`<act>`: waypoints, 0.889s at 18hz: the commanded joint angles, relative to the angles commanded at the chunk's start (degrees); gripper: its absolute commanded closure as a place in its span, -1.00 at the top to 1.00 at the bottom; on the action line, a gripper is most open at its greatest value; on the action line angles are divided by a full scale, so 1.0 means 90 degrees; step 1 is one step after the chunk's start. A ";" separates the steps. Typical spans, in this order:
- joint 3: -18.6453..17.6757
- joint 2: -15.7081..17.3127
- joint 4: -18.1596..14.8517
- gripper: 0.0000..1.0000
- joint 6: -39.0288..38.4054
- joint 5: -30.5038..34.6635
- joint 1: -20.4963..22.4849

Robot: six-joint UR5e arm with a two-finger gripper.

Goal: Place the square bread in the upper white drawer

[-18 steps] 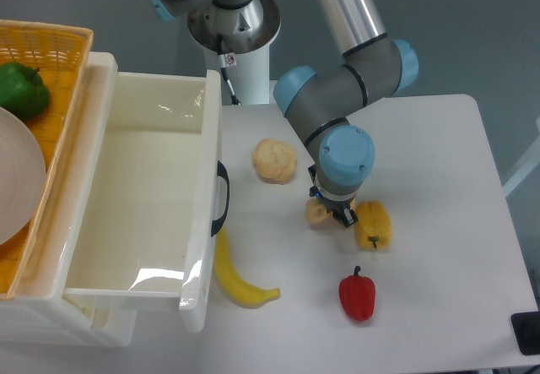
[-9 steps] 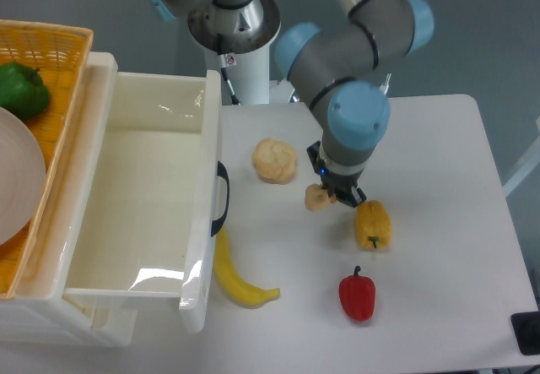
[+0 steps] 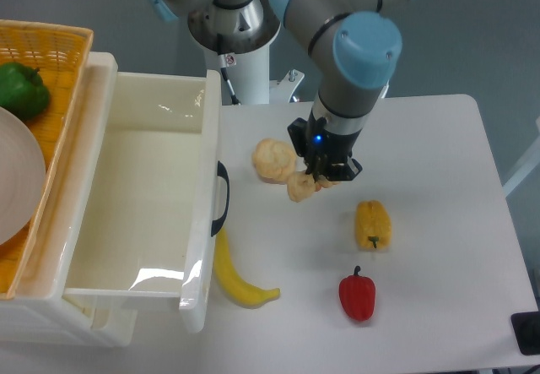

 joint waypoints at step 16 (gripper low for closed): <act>0.0039 0.0782 0.0010 -0.87 -0.1486 -0.1076 -0.0127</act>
